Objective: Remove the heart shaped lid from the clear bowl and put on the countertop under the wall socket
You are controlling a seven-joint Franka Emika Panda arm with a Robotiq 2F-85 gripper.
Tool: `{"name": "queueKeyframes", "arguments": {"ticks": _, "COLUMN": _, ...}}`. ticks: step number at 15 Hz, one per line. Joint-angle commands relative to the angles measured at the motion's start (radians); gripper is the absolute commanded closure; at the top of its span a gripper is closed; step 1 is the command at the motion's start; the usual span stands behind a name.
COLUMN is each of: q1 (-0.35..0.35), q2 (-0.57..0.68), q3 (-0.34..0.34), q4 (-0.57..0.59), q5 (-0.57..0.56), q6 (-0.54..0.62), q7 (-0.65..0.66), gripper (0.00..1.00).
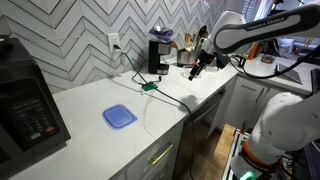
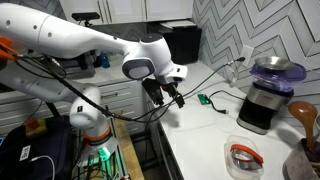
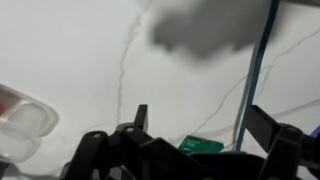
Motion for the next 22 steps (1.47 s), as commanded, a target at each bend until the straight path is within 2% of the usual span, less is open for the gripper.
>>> {"name": "queueKeyframes", "arguments": {"ticks": 1, "q1": -0.062, "q2": 0.078, "q3": -0.031, "q4": 0.091, "q5": -0.041, "q6": 0.1, "q7": -0.015, "gripper": 0.0}}
{"name": "queueKeyframes", "arguments": {"ticks": 5, "q1": -0.105, "q2": 0.197, "q3": -0.093, "q4": 0.215, "q5": -0.083, "q6": 0.106, "q7": -0.088, "gripper": 0.0}}
{"name": "queueKeyframes", "arguments": {"ticks": 8, "q1": -0.074, "q2": 0.302, "q3": -0.173, "q4": 0.295, "q5": -0.026, "q6": 0.124, "q7": -0.172, "gripper": 0.0}}
{"name": "queueKeyframes", "arguments": {"ticks": 12, "q1": -0.066, "q2": 0.415, "q3": -0.208, "q4": 0.365, "q5": 0.025, "q6": 0.206, "q7": -0.212, "gripper": 0.0}}
{"name": "queueKeyframes", "arguments": {"ticks": 14, "q1": -0.055, "q2": 0.435, "q3": -0.221, "q4": 0.397, "q5": 0.078, "q6": 0.164, "q7": -0.256, "gripper": 0.0}}
{"name": "queueKeyframes", "arguments": {"ticks": 15, "q1": -0.094, "q2": 0.404, "q3": -0.176, "q4": 0.355, "q5": 0.032, "q6": 0.19, "q7": -0.2, "gripper": 0.0}}
{"name": "queueKeyframes", "arguments": {"ticks": 17, "q1": -0.091, "q2": 0.43, "q3": -0.178, "q4": 0.379, "q5": 0.062, "q6": 0.188, "q7": -0.224, "gripper": 0.0}}
{"name": "queueKeyframes", "arguments": {"ticks": 22, "q1": -0.147, "q2": 0.566, "q3": -0.165, "q4": 0.476, "q5": 0.077, "q6": 0.135, "q7": 0.011, "gripper": 0.0}}
